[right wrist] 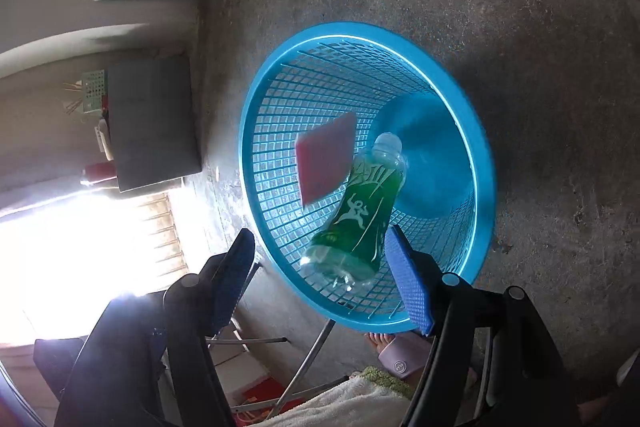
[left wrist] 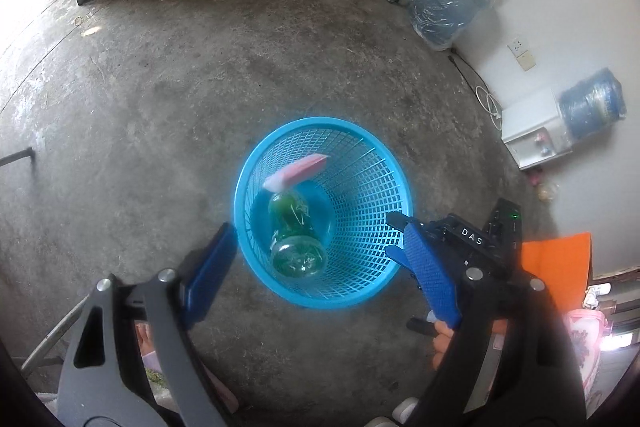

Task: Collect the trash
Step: 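Open both tools to drop the sponge and bottle into the wastebasket, then move both tools back over the table toward the tan paper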

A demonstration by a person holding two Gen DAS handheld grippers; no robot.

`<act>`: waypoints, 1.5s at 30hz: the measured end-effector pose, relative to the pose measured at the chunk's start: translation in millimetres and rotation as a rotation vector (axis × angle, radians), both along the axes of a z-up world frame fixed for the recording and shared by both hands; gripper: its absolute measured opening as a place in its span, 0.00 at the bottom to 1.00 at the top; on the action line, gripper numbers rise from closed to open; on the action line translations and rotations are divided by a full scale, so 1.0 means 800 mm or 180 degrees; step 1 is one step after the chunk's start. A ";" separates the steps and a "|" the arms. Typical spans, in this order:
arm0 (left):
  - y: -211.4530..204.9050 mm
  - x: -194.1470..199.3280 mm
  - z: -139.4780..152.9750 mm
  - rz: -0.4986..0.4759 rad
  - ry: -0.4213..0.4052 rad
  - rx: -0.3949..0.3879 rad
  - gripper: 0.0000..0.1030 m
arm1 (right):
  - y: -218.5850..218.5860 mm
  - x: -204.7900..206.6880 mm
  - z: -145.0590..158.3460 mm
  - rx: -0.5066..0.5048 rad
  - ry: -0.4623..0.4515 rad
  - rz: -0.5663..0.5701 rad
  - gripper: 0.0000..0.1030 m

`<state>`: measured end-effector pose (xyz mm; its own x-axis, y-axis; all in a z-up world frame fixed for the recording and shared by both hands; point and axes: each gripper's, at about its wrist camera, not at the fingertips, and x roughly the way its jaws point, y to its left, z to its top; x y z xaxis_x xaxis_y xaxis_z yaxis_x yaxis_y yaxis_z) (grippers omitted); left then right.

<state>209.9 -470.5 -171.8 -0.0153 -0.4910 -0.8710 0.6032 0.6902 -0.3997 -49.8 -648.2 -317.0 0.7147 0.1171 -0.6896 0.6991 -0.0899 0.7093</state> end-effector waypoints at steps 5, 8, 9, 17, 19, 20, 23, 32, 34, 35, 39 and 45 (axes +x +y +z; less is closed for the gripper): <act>0.026 -0.007 0.023 0.0025 0.0049 -0.0163 0.78 | 0.010 -0.026 0.015 -0.0107 -0.0009 -0.0004 0.65; 0.044 -0.019 0.047 0.0001 0.0000 -0.0285 0.78 | 0.022 -0.049 0.027 -0.0216 -0.0005 -0.0028 0.65; 0.051 -0.023 0.056 0.0005 -0.0031 -0.0329 0.78 | 0.026 -0.057 0.033 -0.0256 0.0003 -0.0051 0.65; 0.118 -0.079 0.141 -0.0047 -0.0364 -0.0741 0.78 | 0.068 -0.111 0.101 -0.0686 -0.0021 -0.0095 0.65; 0.139 -0.093 0.157 -0.0031 -0.0430 -0.0802 0.78 | 0.081 -0.113 0.126 -0.0884 0.0036 0.0014 0.65; 0.150 -0.098 0.165 -0.0011 -0.0464 -0.0827 0.78 | 0.088 -0.112 0.140 -0.1000 0.0075 0.0084 0.65; 0.188 -0.112 0.185 0.0094 -0.0563 -0.0896 0.78 | 0.110 -0.100 0.186 -0.1400 0.0193 0.0336 0.65; 0.322 -0.140 0.223 0.0560 -0.0964 -0.0822 0.81 | 0.208 -0.031 0.320 -0.2650 0.0353 0.1086 0.82; 0.352 -0.143 0.225 0.0651 -0.0962 -0.0786 0.82 | 0.241 -0.012 0.343 -0.2970 0.0429 0.1277 0.85; 0.368 -0.144 0.225 0.0737 -0.0984 -0.0772 0.83 | 0.256 -0.002 0.351 -0.3112 0.0466 0.1362 0.88; 0.434 -0.153 0.228 0.1148 -0.1216 -0.0634 0.87 | 0.318 0.043 0.374 -0.3519 0.0578 0.1745 0.94; 0.534 -0.159 0.220 0.1753 -0.1288 -0.0486 0.87 | 0.420 0.103 0.407 -0.3968 0.0347 0.2369 0.94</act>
<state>82.3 -43.6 4.5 0.5820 -0.4513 -0.6765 0.3034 0.8923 -0.3342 32.7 -312.1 8.6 0.6956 -0.2734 -0.6643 0.3625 0.9320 -0.0040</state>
